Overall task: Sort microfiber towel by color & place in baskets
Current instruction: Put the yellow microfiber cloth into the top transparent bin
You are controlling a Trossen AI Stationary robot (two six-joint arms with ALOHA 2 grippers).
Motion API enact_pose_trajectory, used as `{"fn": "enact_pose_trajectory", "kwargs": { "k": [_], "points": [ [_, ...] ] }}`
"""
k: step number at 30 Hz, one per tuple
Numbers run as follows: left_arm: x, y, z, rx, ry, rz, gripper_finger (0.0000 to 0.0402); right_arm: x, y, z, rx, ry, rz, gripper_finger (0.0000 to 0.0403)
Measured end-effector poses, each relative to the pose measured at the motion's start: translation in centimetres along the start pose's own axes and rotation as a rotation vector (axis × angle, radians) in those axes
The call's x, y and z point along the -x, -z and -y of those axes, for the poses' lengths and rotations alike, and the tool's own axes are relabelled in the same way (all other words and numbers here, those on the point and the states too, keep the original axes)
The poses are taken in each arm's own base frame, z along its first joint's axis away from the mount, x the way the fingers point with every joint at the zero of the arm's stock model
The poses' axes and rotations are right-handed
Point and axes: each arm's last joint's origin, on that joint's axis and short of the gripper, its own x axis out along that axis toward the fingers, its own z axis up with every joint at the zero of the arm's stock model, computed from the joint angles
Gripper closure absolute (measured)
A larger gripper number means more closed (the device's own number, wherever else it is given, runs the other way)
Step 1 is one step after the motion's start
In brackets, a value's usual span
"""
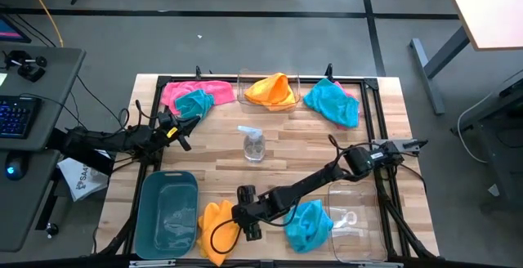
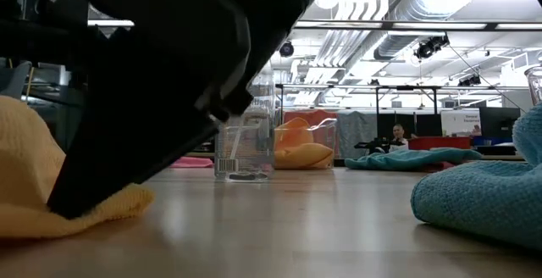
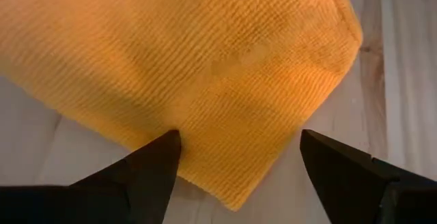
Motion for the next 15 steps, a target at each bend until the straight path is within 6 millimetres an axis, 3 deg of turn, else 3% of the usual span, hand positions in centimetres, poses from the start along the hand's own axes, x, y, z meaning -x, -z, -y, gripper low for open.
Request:
{"fn": "enact_pose_trajectory", "kwargs": {
  "k": [3, 8, 11, 15],
  "points": [
    [0.0, 0.0, 0.0, 0.000, 0.000, 0.000, 0.0401, -0.1, 0.2, 0.0, -0.023, 0.000, -0.016, 0.0173],
    [0.0, 0.0, 0.0, 0.000, 0.000, 0.000, 0.0401, 0.6, 0.0, -0.1, -0.141, -0.109, -0.055, 0.0371],
    [0.0, 0.0, 0.0, 0.000, 0.000, 0.000, 0.0401, 3.1, -0.8, 0.3, -0.175, -0.148, -0.088, 0.0380],
    [0.0, 0.0, 0.0, 0.000, 0.000, 0.000, 0.0401, 10.7, -3.2, 1.5, -0.144, -0.123, -0.061, 0.0396]
  ]
}}
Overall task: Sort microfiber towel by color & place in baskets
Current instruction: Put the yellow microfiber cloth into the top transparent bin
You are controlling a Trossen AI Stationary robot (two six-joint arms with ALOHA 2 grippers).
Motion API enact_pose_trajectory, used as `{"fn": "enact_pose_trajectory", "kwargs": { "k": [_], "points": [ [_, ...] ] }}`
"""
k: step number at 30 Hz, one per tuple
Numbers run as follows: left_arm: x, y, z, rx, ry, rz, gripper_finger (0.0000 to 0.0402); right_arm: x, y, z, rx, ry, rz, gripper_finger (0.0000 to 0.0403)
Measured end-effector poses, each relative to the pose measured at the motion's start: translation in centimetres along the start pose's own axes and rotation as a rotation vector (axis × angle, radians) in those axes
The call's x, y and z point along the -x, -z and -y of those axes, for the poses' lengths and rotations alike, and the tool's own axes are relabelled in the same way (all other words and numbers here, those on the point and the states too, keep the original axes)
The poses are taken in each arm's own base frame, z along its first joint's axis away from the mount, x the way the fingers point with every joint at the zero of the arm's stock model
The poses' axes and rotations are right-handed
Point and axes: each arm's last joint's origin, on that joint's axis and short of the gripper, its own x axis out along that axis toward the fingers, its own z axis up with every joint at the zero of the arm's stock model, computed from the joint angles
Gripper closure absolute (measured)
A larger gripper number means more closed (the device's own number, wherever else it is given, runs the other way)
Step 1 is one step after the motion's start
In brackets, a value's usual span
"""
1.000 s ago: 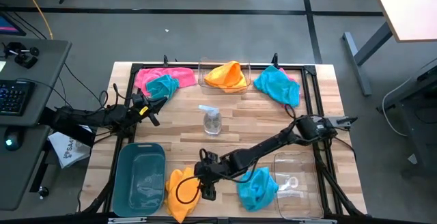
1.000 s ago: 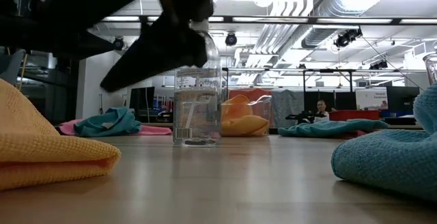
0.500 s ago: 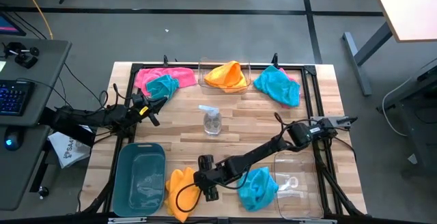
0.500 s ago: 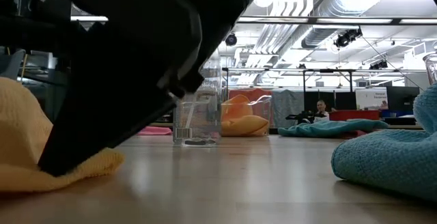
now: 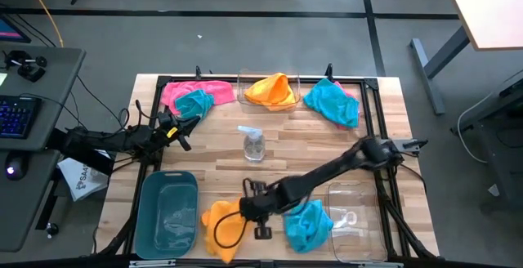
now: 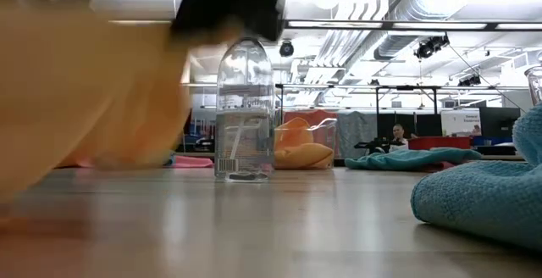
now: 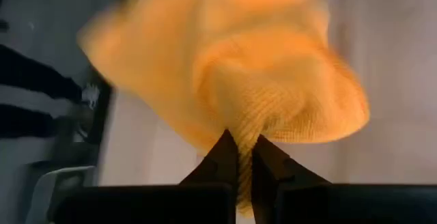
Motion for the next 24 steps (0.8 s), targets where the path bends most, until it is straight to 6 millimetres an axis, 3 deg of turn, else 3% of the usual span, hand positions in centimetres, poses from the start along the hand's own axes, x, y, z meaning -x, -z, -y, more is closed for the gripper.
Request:
{"fn": "enact_pose_trajectory", "kwargs": {
  "k": [7, 10, 13, 16, 19, 24],
  "points": [
    [0.0, 0.0, 0.0, 0.000, 0.000, 0.000, 0.0401, 17.3, -1.9, 0.4, -0.015, 0.025, 0.310, 0.0398],
    [0.0, 0.0, 0.0, 0.000, 0.000, 0.000, 0.0401, 24.3, -1.4, 1.2, -0.050, 0.162, 0.508, 0.0400],
    [0.0, 0.0, 0.0, 0.000, 0.000, 0.000, 0.0401, 29.3, -0.5, 2.8, -0.049, 0.359, 0.640, 0.0401],
    [0.0, 0.0, 0.0, 0.000, 0.000, 0.000, 0.0401, 32.8, 0.4, 5.1, -0.024, 0.502, 0.684, 0.0401],
    [0.0, 0.0, 0.0, 0.000, 0.000, 0.000, 0.0401, 35.0, 1.2, 8.4, 0.007, 0.618, 0.659, 0.0402],
    [0.0, 0.0, 0.0, 0.000, 0.000, 0.000, 0.0401, 35.2, 2.2, 15.7, 0.088, 0.553, 0.547, 0.0402]
  ]
}}
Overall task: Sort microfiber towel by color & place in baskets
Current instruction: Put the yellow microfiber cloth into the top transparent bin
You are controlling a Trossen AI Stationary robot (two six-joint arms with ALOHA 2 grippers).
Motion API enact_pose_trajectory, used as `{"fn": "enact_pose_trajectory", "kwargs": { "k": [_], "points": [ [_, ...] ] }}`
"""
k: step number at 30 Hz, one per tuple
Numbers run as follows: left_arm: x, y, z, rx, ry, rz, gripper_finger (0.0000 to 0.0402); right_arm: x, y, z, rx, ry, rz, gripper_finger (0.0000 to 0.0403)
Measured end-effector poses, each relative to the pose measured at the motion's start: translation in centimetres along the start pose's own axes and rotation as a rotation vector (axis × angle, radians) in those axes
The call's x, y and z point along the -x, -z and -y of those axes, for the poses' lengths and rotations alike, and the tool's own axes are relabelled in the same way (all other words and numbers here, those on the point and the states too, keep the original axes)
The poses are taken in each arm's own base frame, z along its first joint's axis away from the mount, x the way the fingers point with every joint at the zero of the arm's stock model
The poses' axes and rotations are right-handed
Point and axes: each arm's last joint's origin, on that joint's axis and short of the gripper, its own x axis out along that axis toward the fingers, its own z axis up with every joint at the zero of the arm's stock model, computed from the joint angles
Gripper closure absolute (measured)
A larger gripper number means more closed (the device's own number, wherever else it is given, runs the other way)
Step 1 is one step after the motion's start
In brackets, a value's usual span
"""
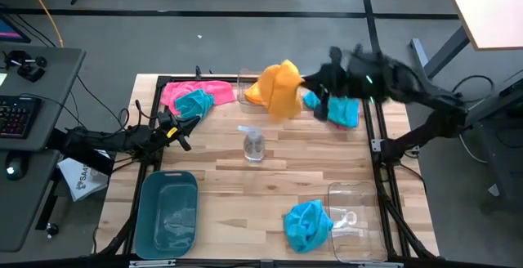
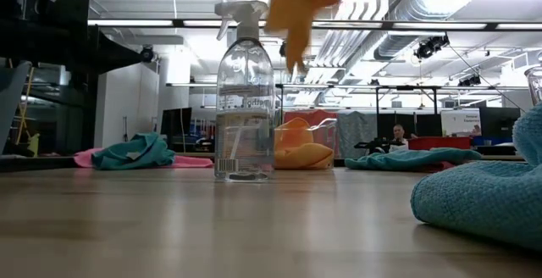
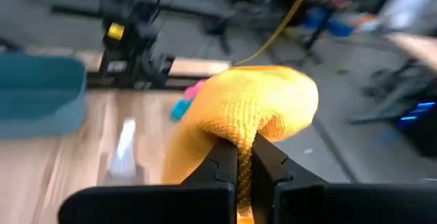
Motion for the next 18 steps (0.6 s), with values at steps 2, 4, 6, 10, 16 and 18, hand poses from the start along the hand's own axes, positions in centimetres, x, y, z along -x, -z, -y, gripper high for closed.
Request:
{"fn": "enact_pose_trajectory", "kwargs": {
  "k": [2, 4, 6, 10, 16, 18],
  "points": [
    [0.0, 0.0, 0.0, 0.000, 0.000, 0.000, 0.0401, -1.8, 1.6, 2.4, -0.010, -0.070, -0.006, 0.0402],
    [0.0, 0.0, 0.0, 0.000, 0.000, 0.000, 0.0401, -3.6, 3.6, 4.4, -0.024, -0.112, 0.007, 0.0402],
    [0.0, 0.0, 0.0, 0.000, 0.000, 0.000, 0.0401, -5.4, 5.8, 6.4, -0.046, -0.097, 0.033, 0.0402],
    [0.0, 0.0, 0.0, 0.000, 0.000, 0.000, 0.0401, -8.0, 10.0, 9.3, -0.127, 0.012, 0.099, 0.0402],
    [0.0, 0.0, 0.0, 0.000, 0.000, 0.000, 0.0401, -8.8, 13.0, 11.8, -0.277, 0.143, 0.232, 0.0402],
    [0.0, 0.0, 0.0, 0.000, 0.000, 0.000, 0.0401, -8.8, 13.3, 12.0, -0.302, 0.148, 0.232, 0.0402]
  ]
}}
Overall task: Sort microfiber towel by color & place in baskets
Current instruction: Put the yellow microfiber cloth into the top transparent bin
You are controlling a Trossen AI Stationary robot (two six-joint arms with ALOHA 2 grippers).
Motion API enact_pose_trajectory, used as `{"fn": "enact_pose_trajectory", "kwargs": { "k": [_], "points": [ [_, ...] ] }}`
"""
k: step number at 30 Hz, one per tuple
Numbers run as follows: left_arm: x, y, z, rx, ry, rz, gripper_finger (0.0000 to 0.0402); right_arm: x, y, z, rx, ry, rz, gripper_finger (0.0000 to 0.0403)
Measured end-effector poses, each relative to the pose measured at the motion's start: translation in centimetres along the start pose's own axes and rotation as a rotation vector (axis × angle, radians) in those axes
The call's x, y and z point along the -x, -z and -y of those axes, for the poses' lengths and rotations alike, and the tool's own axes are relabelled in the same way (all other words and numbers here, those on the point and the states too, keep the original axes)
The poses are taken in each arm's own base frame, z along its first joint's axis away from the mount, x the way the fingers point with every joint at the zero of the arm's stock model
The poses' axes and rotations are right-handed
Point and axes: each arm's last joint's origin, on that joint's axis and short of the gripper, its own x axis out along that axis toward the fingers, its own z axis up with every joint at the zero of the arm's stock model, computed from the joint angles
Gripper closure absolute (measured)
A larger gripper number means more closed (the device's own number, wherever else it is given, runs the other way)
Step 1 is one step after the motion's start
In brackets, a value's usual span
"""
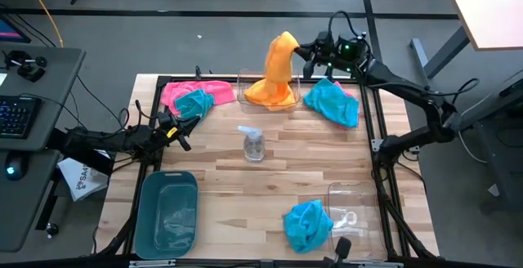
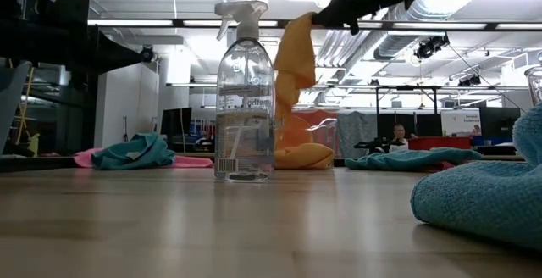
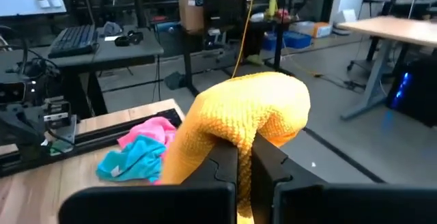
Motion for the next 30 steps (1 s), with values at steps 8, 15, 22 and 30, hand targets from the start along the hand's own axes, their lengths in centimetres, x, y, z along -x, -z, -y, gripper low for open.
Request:
{"fn": "enact_pose_trajectory", "kwargs": {
  "k": [8, 15, 22, 30],
  "points": [
    [0.0, 0.0, 0.0, 0.000, 0.000, 0.000, 0.0401, -2.8, 2.2, -2.1, -0.026, 0.033, -0.092, 0.0402],
    [0.0, 0.0, 0.0, 0.000, 0.000, 0.000, 0.0401, -7.6, 7.2, -3.5, -0.115, 0.130, -0.242, 0.0402],
    [0.0, 0.0, 0.0, 0.000, 0.000, 0.000, 0.0401, -11.3, 10.7, -3.2, -0.415, 0.220, -0.353, 0.0402],
    [0.0, 0.0, 0.0, 0.000, 0.000, 0.000, 0.0401, -13.2, 13.1, -2.2, -0.571, 0.286, -0.670, 0.0402]
  ]
}}
